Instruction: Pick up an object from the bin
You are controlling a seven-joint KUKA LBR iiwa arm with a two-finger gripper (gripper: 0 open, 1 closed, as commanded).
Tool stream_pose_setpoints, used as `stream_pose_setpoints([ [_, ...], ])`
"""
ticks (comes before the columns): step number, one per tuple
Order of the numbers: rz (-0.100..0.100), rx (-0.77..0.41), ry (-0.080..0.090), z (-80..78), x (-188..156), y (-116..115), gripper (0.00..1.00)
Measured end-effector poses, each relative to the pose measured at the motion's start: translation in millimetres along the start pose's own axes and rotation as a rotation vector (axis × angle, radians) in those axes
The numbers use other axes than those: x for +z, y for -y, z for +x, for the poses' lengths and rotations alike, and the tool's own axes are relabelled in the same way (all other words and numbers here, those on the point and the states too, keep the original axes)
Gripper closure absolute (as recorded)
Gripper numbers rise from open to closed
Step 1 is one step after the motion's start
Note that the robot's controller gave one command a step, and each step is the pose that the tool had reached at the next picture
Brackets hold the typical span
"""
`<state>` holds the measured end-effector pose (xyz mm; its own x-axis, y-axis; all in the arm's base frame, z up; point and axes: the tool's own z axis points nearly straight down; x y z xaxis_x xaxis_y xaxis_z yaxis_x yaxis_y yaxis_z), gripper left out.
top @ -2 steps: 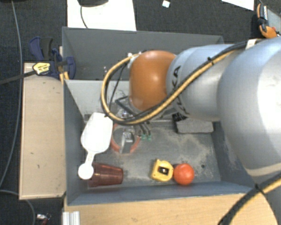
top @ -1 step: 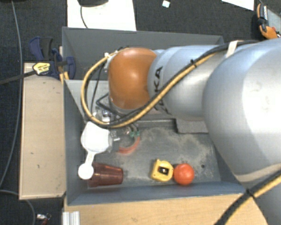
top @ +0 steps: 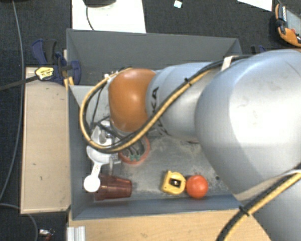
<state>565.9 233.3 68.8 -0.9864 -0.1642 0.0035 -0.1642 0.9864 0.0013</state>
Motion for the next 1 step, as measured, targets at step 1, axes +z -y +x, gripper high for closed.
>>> stream_pose_setpoints([
  [1,0.000,-0.037,0.012,7.3,-122.1,11.9,0.00],
])
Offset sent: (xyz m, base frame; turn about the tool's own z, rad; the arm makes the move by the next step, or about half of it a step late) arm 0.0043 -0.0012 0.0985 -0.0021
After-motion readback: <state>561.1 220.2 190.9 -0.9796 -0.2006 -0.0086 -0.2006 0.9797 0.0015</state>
